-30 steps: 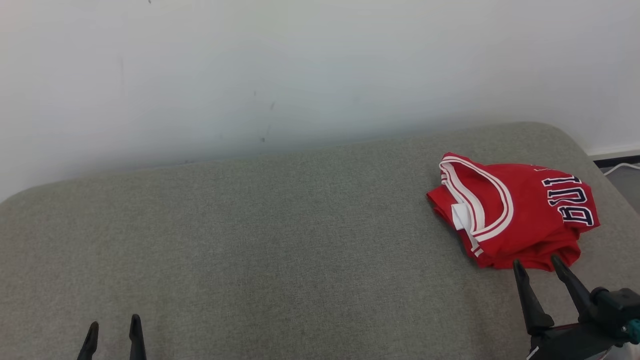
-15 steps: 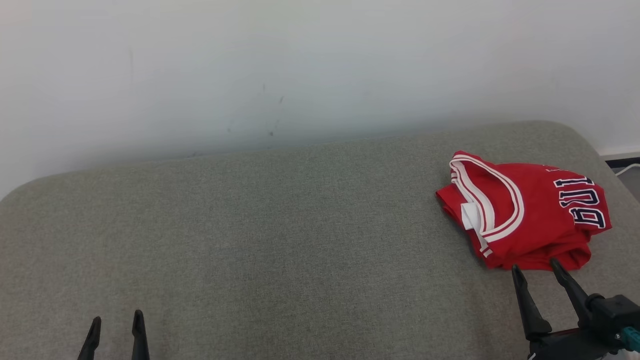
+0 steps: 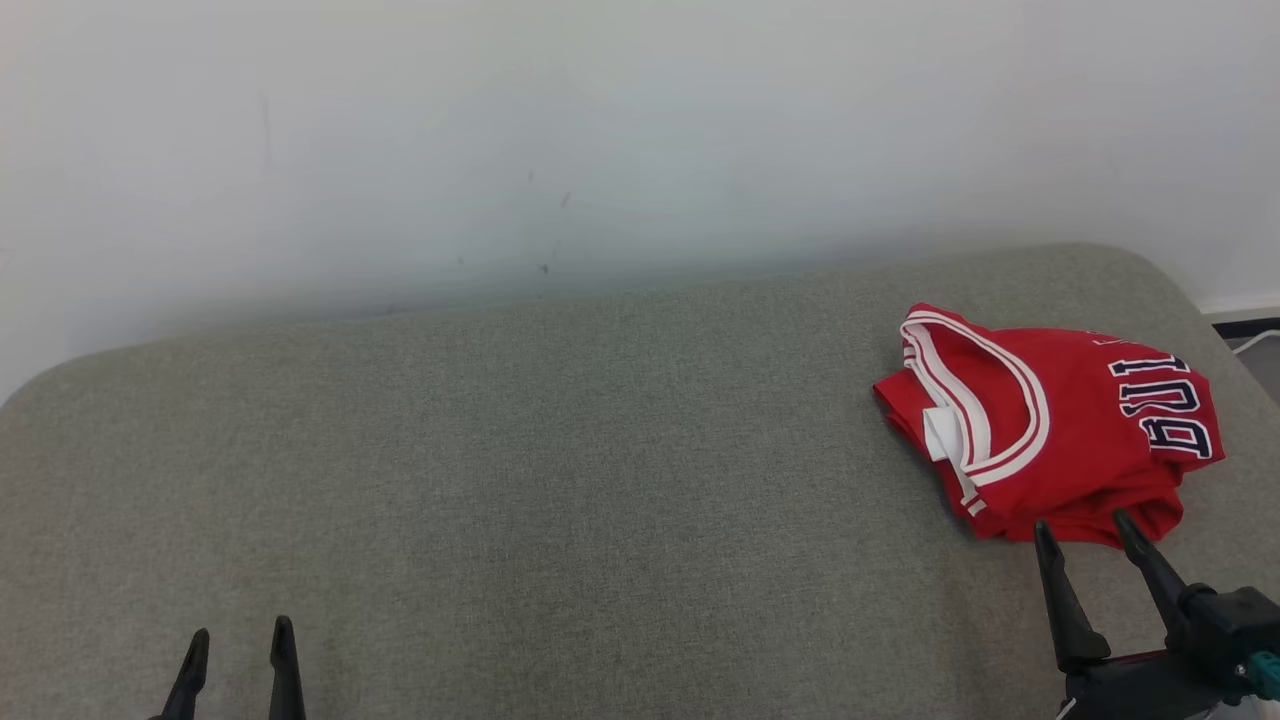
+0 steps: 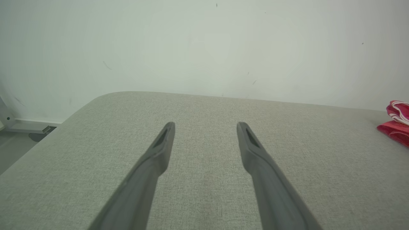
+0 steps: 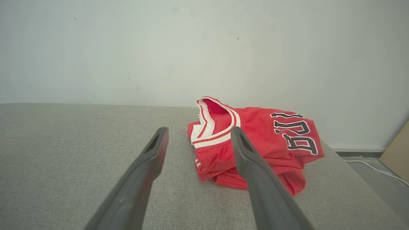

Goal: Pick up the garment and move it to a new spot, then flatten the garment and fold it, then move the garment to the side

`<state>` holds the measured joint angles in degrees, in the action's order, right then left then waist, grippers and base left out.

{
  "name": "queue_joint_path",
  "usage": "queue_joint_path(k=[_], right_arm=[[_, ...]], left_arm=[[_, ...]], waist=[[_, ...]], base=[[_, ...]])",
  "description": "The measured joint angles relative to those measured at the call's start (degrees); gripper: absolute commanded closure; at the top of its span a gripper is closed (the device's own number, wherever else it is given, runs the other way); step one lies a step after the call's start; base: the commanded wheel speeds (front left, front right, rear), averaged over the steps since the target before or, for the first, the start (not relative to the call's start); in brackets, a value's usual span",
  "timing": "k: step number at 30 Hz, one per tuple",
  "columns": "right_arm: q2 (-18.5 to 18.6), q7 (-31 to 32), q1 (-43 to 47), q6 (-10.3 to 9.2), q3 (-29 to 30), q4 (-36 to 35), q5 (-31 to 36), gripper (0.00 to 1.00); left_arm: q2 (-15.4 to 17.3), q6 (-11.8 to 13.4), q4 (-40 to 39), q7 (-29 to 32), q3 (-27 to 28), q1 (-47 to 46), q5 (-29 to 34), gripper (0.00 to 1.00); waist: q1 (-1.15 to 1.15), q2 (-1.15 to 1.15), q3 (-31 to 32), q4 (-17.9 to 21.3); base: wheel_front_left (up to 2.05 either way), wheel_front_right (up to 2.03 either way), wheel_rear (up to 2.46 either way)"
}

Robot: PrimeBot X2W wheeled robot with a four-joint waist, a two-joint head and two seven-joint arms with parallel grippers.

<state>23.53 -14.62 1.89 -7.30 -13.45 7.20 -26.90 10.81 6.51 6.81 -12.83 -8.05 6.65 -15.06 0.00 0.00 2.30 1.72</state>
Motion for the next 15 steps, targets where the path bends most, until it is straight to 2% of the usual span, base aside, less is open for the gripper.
queue_joint_path(k=[10,11,15], right_arm=[[-1.04,0.0,0.74,0.01,1.93,0.25,0.91,0.0],[-1.14,0.0,0.94,0.07,2.08,0.25,0.93,1.0],[-2.87,0.05,2.39,0.08,1.2,2.22,0.96,1.0]], left_arm=[[-0.03,0.01,0.58,-0.14,0.21,-0.03,0.21,0.0],[-0.03,0.01,0.57,-0.14,0.13,-0.03,0.33,1.0],[-1.07,0.01,2.65,0.13,-0.36,0.88,0.32,1.0]], waist=[[0.0,0.0,0.3,-0.23],[0.0,0.0,0.3,-0.24],[0.0,0.0,0.3,-0.24]], base=[[0.0,0.0,0.0],[0.0,0.0,0.0],[0.0,0.0,0.0]])
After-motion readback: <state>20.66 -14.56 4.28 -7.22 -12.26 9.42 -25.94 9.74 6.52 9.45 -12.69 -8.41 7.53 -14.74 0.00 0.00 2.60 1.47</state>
